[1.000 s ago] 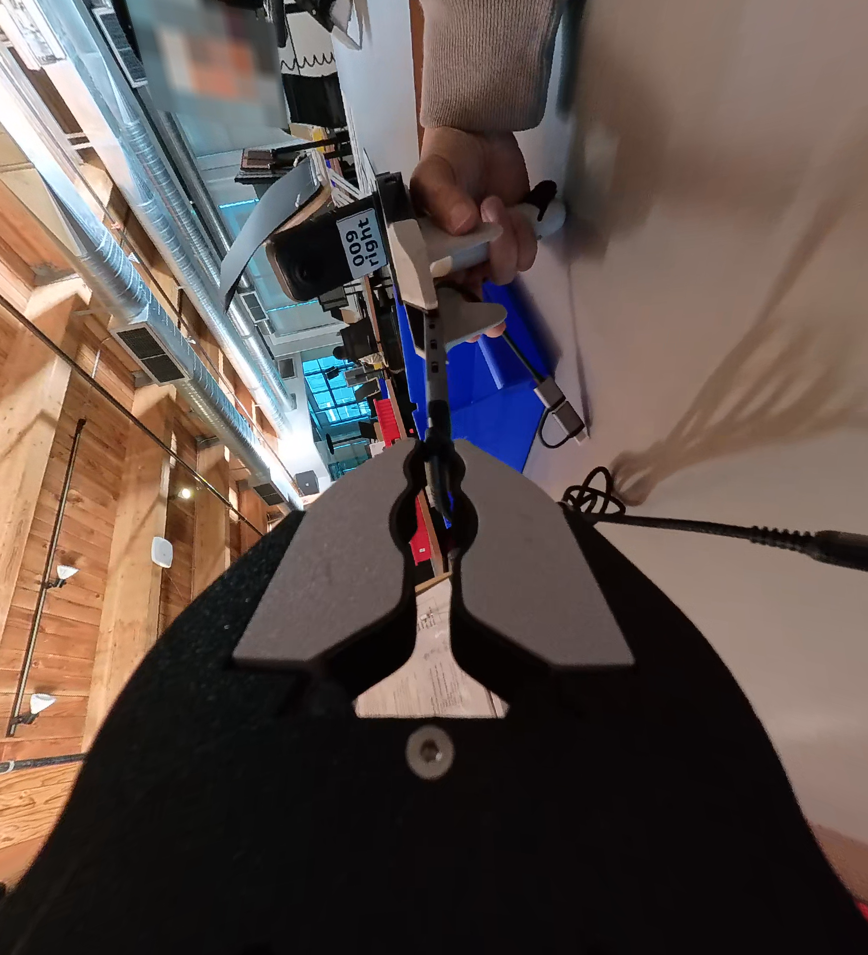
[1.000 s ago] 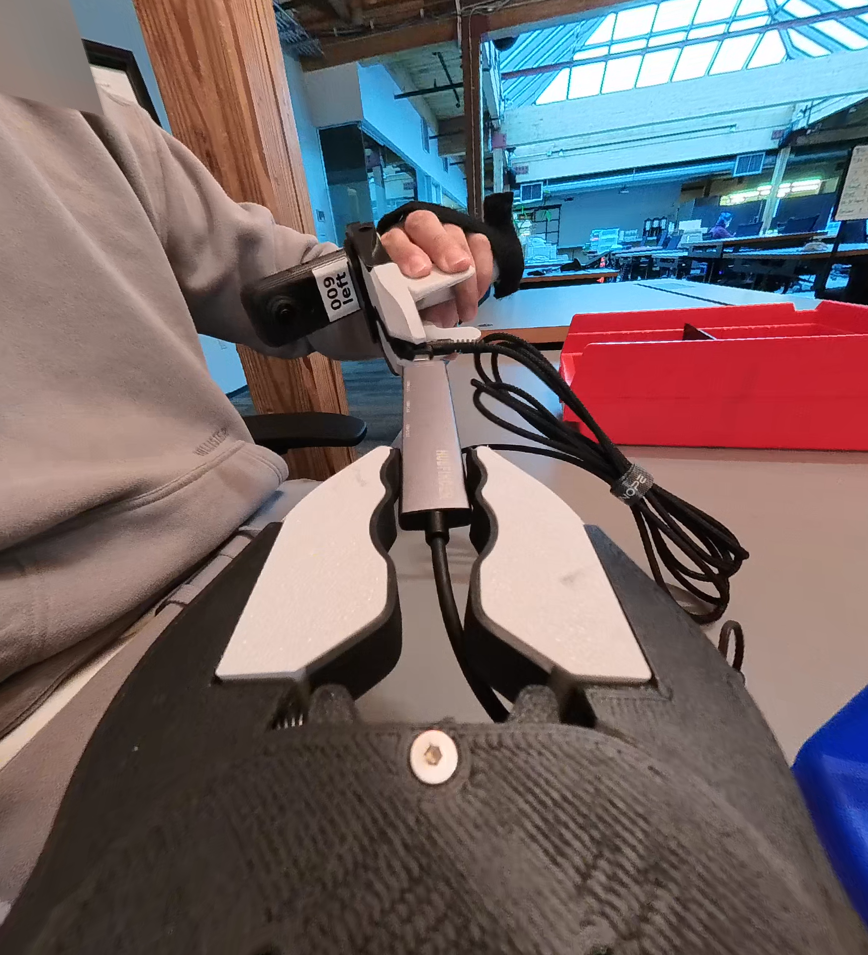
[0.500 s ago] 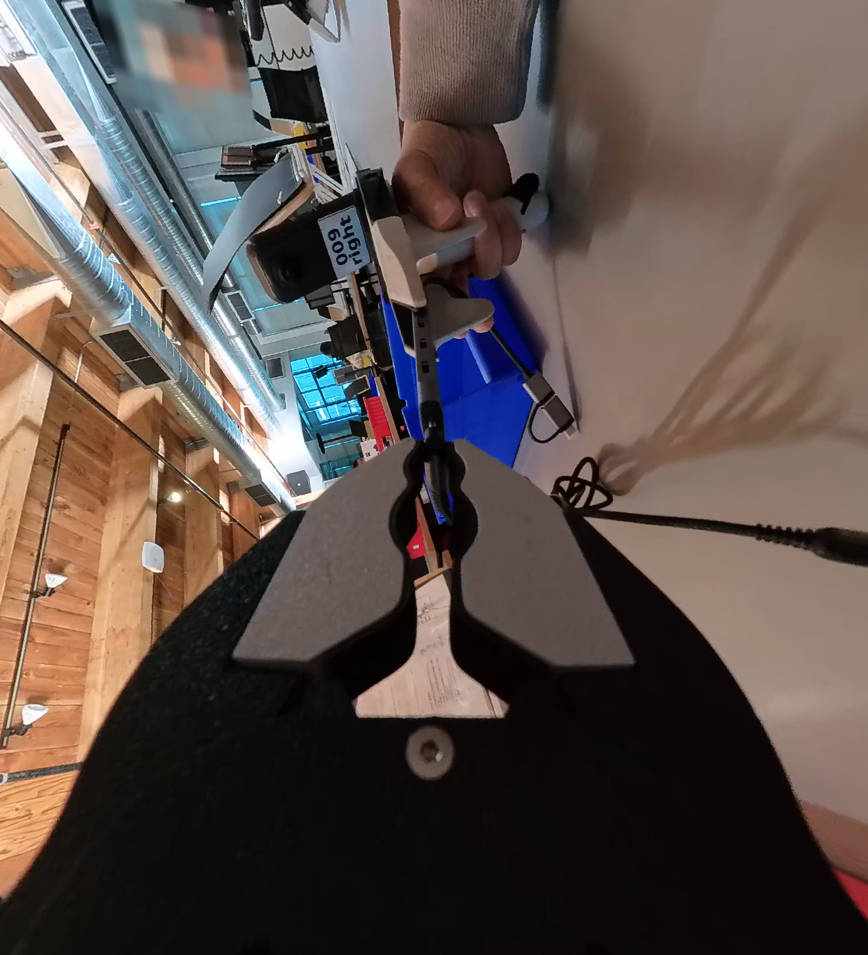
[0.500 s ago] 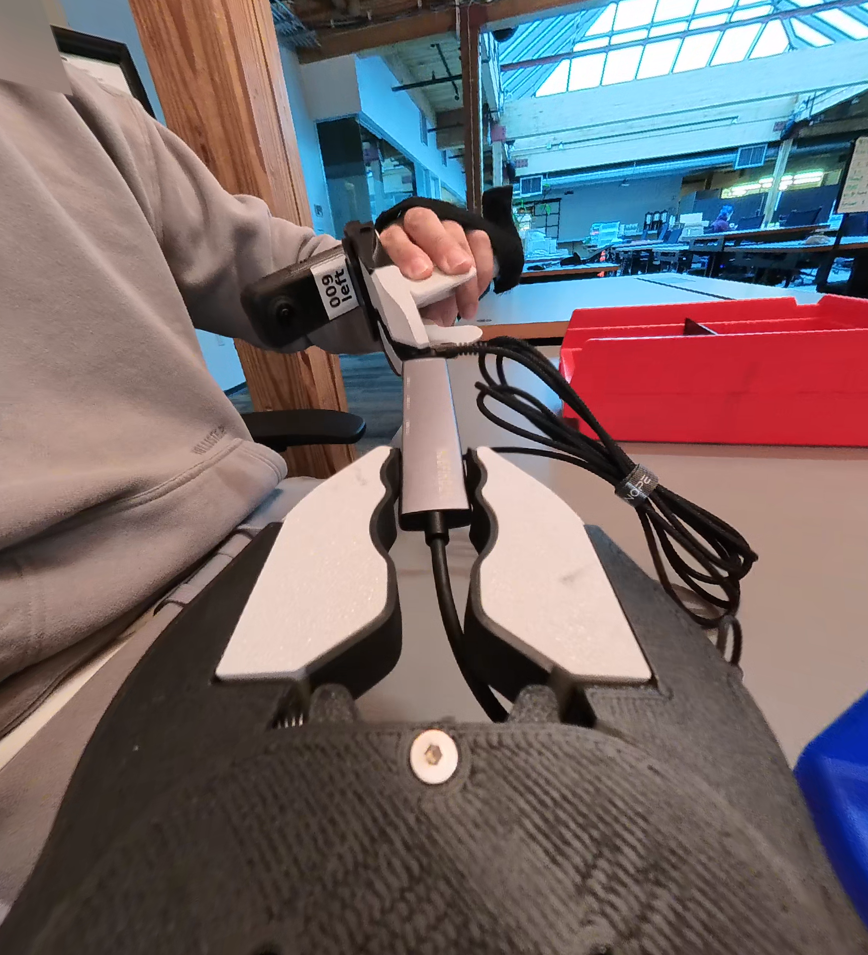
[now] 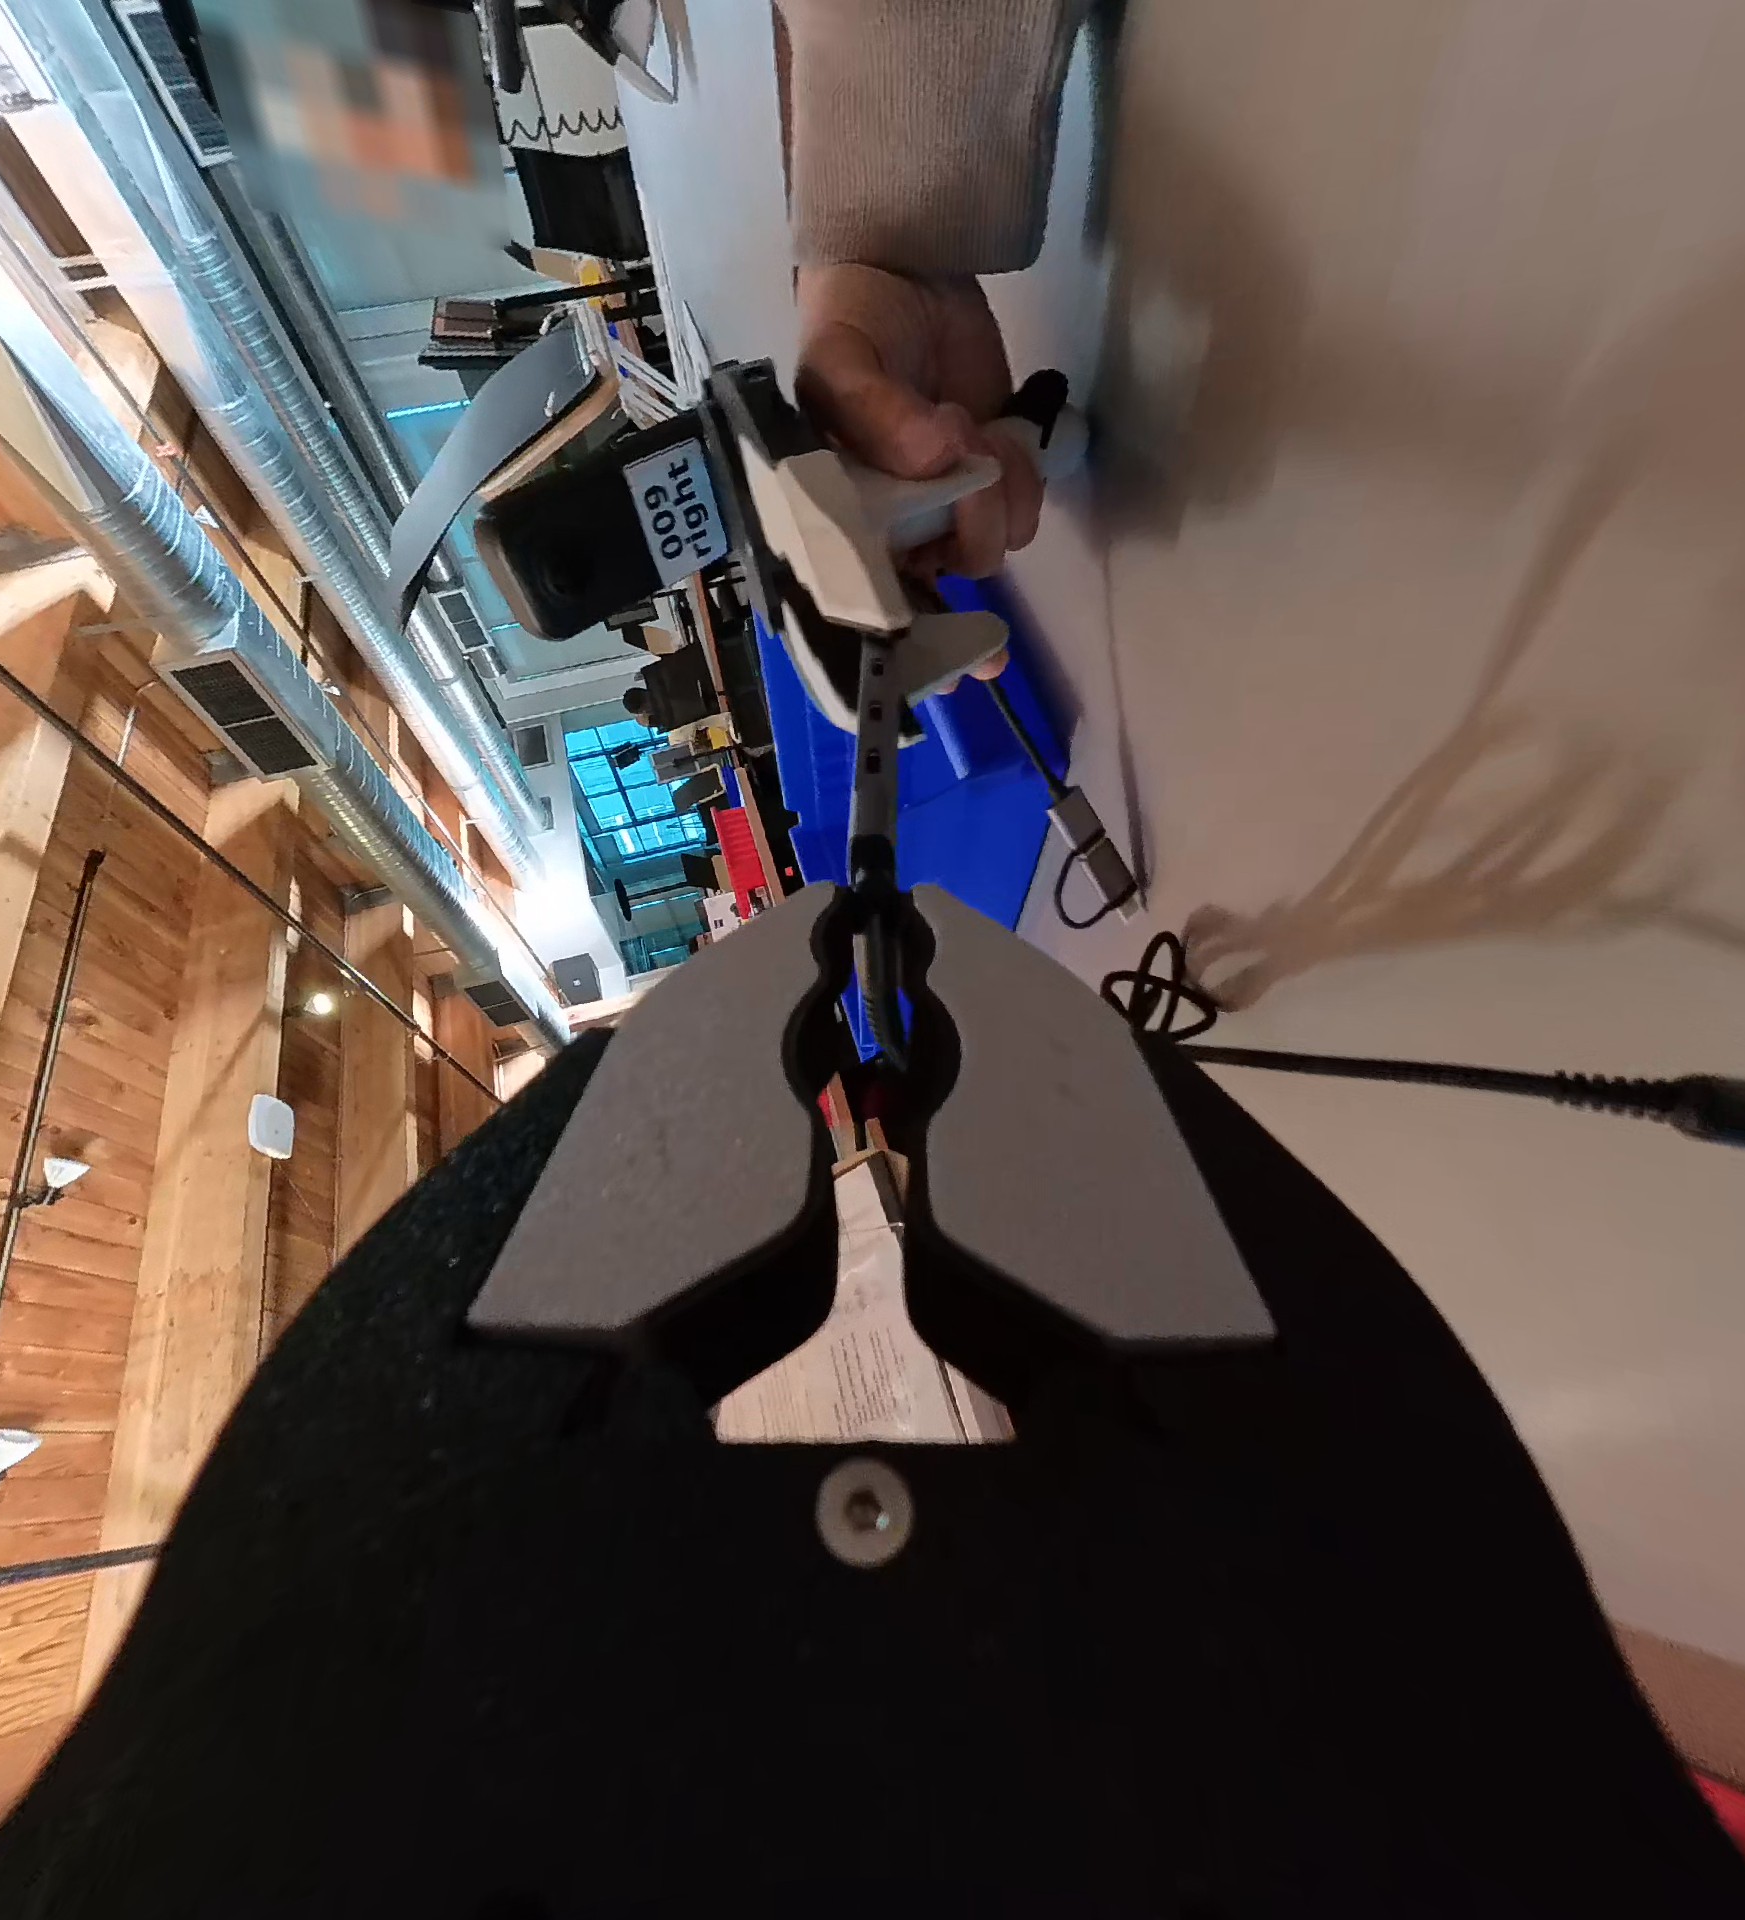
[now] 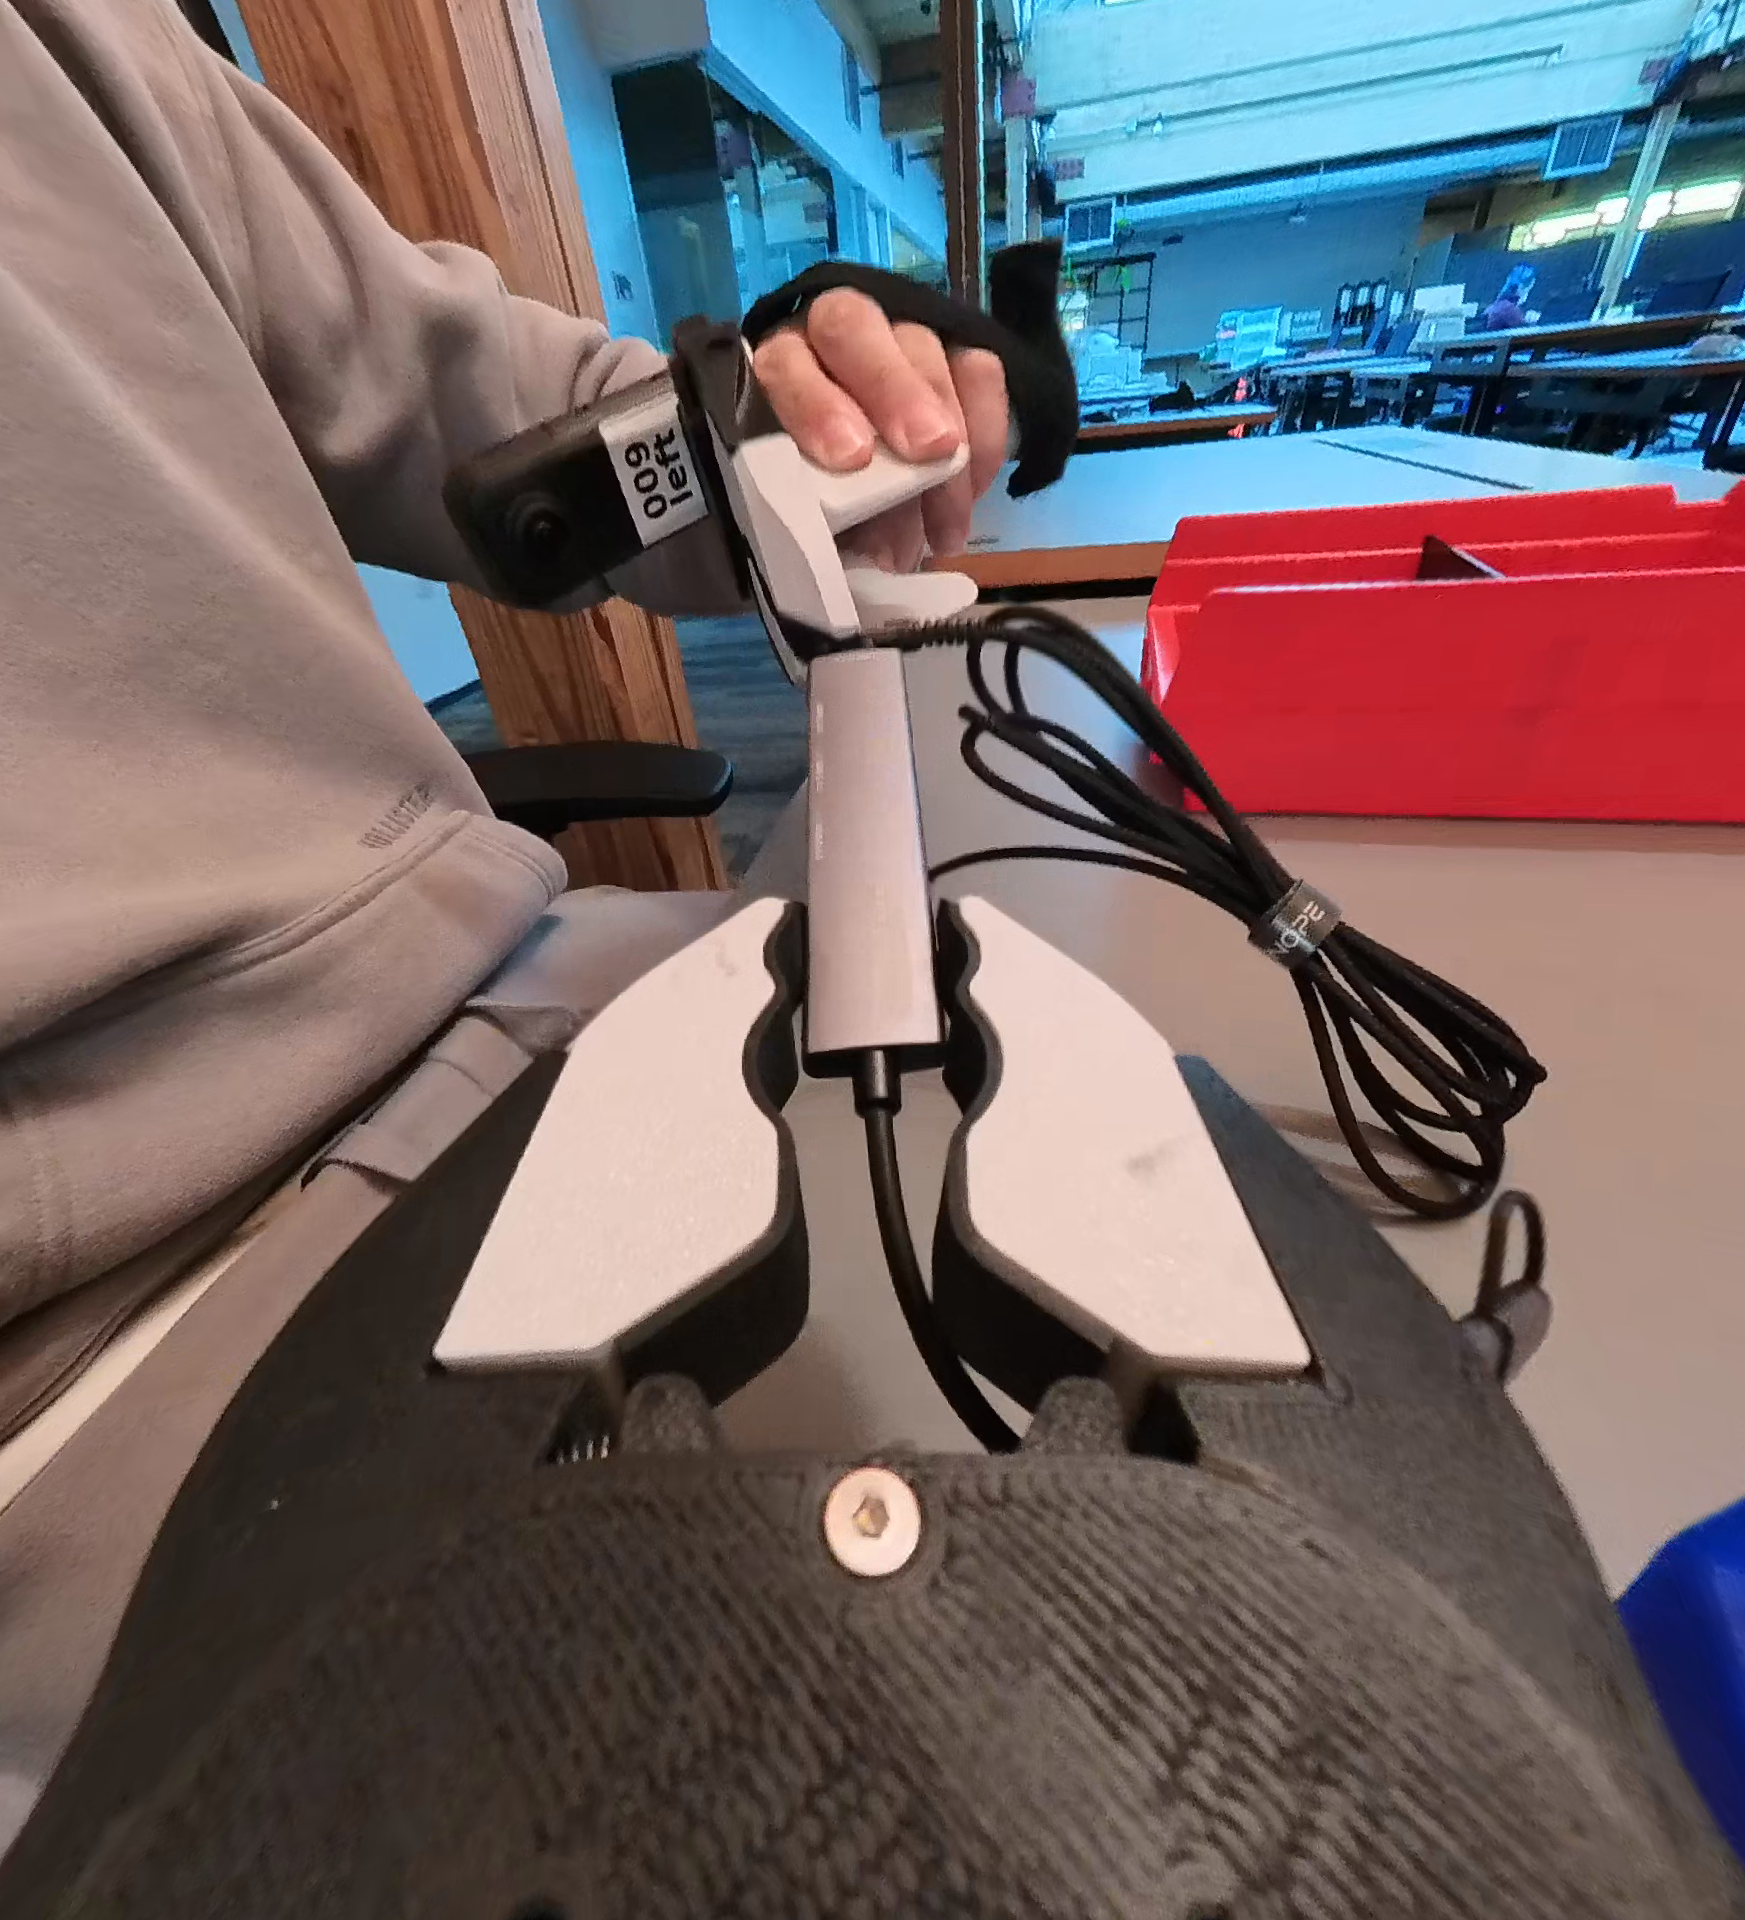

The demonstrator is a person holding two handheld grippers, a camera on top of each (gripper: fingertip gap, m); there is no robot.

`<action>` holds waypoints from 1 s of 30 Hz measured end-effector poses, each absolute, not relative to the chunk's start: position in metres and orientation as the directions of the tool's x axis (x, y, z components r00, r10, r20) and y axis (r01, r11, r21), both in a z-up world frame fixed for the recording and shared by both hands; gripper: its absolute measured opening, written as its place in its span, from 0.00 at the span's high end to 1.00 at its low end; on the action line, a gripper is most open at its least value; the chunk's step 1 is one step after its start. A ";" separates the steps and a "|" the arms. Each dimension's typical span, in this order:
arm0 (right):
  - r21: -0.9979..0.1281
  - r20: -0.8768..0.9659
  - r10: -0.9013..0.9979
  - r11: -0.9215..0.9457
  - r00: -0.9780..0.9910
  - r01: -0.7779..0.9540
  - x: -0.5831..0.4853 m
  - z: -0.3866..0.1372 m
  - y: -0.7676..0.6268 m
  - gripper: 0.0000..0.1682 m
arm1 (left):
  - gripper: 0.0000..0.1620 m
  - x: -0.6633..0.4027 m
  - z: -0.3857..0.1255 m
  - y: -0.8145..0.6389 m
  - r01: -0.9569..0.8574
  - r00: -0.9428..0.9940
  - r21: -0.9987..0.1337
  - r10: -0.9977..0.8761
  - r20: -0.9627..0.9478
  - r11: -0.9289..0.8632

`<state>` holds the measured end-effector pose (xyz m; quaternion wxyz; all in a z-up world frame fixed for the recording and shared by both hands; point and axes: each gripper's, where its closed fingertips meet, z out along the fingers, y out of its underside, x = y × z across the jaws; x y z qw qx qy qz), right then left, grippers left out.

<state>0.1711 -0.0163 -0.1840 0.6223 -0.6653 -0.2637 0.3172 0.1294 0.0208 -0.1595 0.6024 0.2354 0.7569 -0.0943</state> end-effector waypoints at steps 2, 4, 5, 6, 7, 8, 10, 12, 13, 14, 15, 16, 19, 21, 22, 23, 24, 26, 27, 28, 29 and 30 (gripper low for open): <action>-0.995 -0.090 0.739 -0.094 0.667 -0.030 0.170 -0.186 -0.015 0.85 | 0.96 0.131 -0.155 0.022 0.462 -0.161 0.132 0.229 -0.960 0.877; -0.996 -0.082 0.740 -0.079 0.668 -0.035 0.171 -0.184 -0.015 0.85 | 0.96 0.132 -0.150 0.020 0.464 -0.150 0.139 0.232 -0.961 0.875; -0.996 -0.085 0.741 -0.074 0.667 -0.045 0.172 -0.183 -0.016 0.85 | 0.96 0.133 -0.150 0.019 0.467 -0.156 0.141 0.238 -0.959 0.873; -0.996 -0.088 0.740 -0.067 0.666 -0.058 0.173 -0.181 -0.016 0.85 | 0.96 0.133 -0.151 0.019 0.468 -0.167 0.151 0.255 -0.953 0.871; -0.996 -0.089 0.738 -0.057 0.669 -0.070 0.174 -0.179 -0.016 0.85 | 0.96 0.134 -0.154 0.020 0.468 -0.174 0.167 0.276 -0.945 0.868; -0.996 -0.090 0.736 -0.055 0.671 -0.074 0.175 -0.179 -0.016 0.85 | 0.96 0.134 -0.157 0.021 0.470 -0.183 0.179 0.294 -0.938 0.864; -0.996 -0.092 0.743 -0.061 0.663 -0.069 0.174 -0.180 -0.017 0.85 | 0.96 0.132 -0.158 0.020 0.477 -0.194 0.172 0.294 -0.936 0.862; -0.996 -0.094 0.743 -0.060 0.662 -0.073 0.174 -0.179 -0.017 0.85 | 0.96 0.131 -0.161 0.019 0.473 -0.204 0.178 0.303 -0.931 0.863; -0.995 -0.097 0.739 -0.066 0.666 -0.071 0.174 -0.180 -0.016 0.85 | 0.96 0.133 -0.158 0.020 0.462 -0.171 0.199 0.307 -0.936 0.864; -0.995 -0.097 0.736 -0.080 0.670 -0.056 0.173 -0.182 -0.014 0.85 | 0.96 0.135 -0.150 0.020 0.443 -0.152 0.182 0.274 -0.950 0.878; -0.994 -0.093 0.743 -0.108 0.663 -0.019 0.168 -0.188 -0.012 0.85 | 0.95 0.137 -0.141 0.018 0.432 -0.159 0.127 0.214 -0.964 0.893; -0.986 -0.087 0.756 -0.161 0.649 0.054 0.159 -0.199 -0.009 0.85 | 0.95 0.139 -0.134 0.013 0.440 -0.157 0.098 0.184 -0.970 0.893; -0.951 -0.064 0.766 -0.242 0.640 0.195 0.143 -0.220 0.002 0.85 | 0.94 0.147 -0.128 0.003 0.456 -0.130 0.188 0.274 -0.953 0.870; -0.968 -0.076 0.755 -0.212 0.652 0.132 0.149 -0.211 0.002 0.85 | 0.94 0.151 -0.122 0.009 0.441 -0.130 0.193 0.275 -0.953 0.877; -0.980 -0.074 0.745 -0.176 0.662 0.089 0.154 -0.203 0.001 0.85 | 0.94 0.150 -0.119 0.013 0.434 -0.129 0.184 0.263 -0.956 0.882; -0.988 -0.071 0.743 -0.142 0.665 0.053 0.158 -0.197 -0.002 0.85 | 0.95 0.148 -0.119 0.016 0.430 -0.142 0.166 0.249 -0.958 0.887; -0.993 -0.073 0.743 -0.114 0.665 0.017 0.161 -0.191 -0.004 0.85 | 0.95 0.144 -0.121 0.020 0.427 -0.161 0.153 0.242 -0.957 0.891; -0.996 -0.088 0.749 -0.076 0.657 -0.046 0.167 -0.183 -0.008 0.85 | 0.96 0.136 -0.132 0.026 0.425 -0.211 0.134 0.242 -0.947 0.895; -0.996 -0.091 0.753 -0.064 0.652 -0.065 0.168 -0.180 -0.009 0.85 | 0.96 0.132 -0.138 0.028 0.426 -0.224 0.135 0.249 -0.942 0.894; -0.996 -0.092 0.758 -0.059 0.646 -0.073 0.168 -0.179 -0.010 0.85 | 0.96 0.130 -0.144 0.029 0.430 -0.234 0.135 0.255 -0.938 0.893; -0.995 -0.094 0.763 -0.056 0.639 -0.079 0.168 -0.178 -0.010 0.85 | 0.96 0.128 -0.147 0.028 0.435 -0.247 0.121 0.248 -0.937 0.892; -0.995 -0.096 0.766 -0.057 0.635 -0.081 0.168 -0.178 -0.011 0.85 | 0.96 0.127 -0.149 0.028 0.436 -0.251 0.103 0.231 -0.940 0.894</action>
